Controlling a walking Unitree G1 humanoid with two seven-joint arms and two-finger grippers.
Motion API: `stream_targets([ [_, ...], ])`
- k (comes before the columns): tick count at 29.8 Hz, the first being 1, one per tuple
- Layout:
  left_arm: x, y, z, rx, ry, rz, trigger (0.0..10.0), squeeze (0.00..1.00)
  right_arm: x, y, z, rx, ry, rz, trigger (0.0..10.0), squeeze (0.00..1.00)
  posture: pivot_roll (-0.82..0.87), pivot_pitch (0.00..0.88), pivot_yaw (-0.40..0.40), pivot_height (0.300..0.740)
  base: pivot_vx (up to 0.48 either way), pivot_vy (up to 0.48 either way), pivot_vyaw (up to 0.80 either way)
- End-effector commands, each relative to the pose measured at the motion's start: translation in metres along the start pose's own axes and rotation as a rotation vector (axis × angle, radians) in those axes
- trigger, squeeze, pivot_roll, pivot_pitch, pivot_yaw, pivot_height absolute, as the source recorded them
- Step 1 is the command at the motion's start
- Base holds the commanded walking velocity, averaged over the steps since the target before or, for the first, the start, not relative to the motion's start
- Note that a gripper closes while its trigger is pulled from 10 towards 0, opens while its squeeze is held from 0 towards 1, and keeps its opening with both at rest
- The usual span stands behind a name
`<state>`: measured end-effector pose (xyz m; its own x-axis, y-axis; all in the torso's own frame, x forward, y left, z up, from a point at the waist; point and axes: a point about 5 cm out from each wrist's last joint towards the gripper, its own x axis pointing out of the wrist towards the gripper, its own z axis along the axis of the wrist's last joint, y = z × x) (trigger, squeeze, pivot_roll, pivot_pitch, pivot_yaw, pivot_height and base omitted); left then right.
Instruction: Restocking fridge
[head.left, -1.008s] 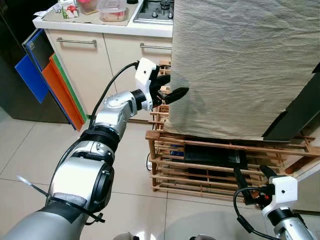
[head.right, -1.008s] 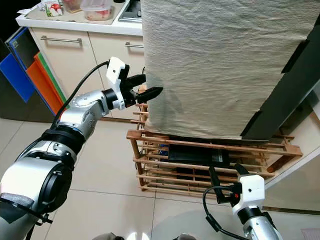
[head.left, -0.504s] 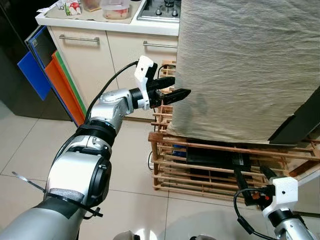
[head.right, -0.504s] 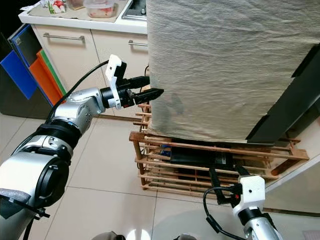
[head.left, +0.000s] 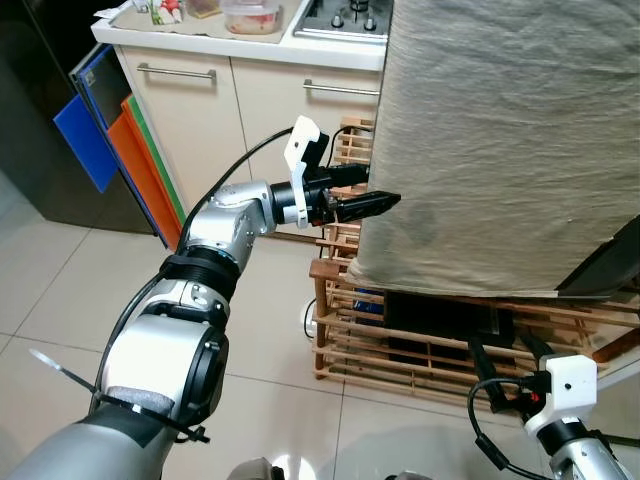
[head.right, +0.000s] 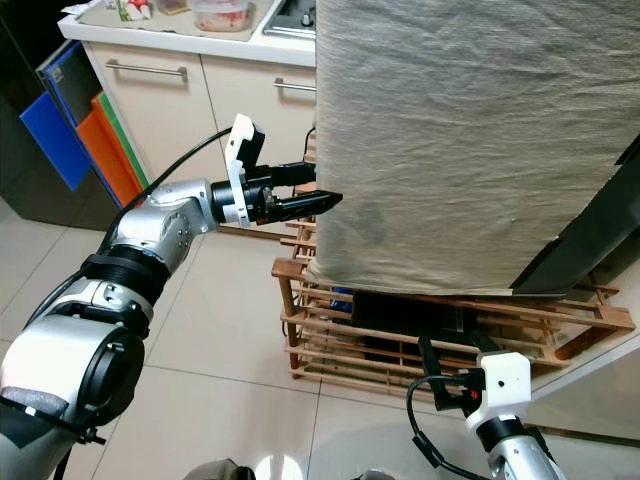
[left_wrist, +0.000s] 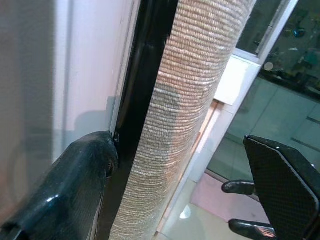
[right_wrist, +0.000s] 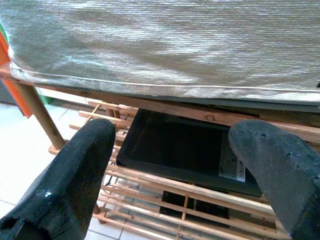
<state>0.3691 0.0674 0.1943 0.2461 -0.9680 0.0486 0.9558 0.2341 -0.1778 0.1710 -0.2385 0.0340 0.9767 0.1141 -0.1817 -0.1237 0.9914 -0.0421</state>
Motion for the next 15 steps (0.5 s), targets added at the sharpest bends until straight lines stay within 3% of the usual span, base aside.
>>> stream_targets([
  [1,0.01,-0.007,0.014,0.051,-0.045,-0.049,10.0,0.0,-0.001,-0.001,0.002,0.0,0.004,-0.005,10.0,0.0,-0.15,0.062,0.037,0.74,0.0,0.0,0.0],
  [9,0.006,-0.004,0.009,0.049,-0.061,0.027,10.0,0.0,-0.003,-0.003,0.002,-0.014,0.015,-0.041,10.0,0.0,-0.15,0.065,0.034,0.74,0.0,0.0,0.0],
  [15,0.007,-0.016,-0.004,0.013,-0.084,0.014,10.0,0.0,-0.006,-0.006,0.001,-0.026,0.03,-0.097,10.0,0.0,-0.14,0.067,0.03,0.74,0.0,0.0,0.0],
])
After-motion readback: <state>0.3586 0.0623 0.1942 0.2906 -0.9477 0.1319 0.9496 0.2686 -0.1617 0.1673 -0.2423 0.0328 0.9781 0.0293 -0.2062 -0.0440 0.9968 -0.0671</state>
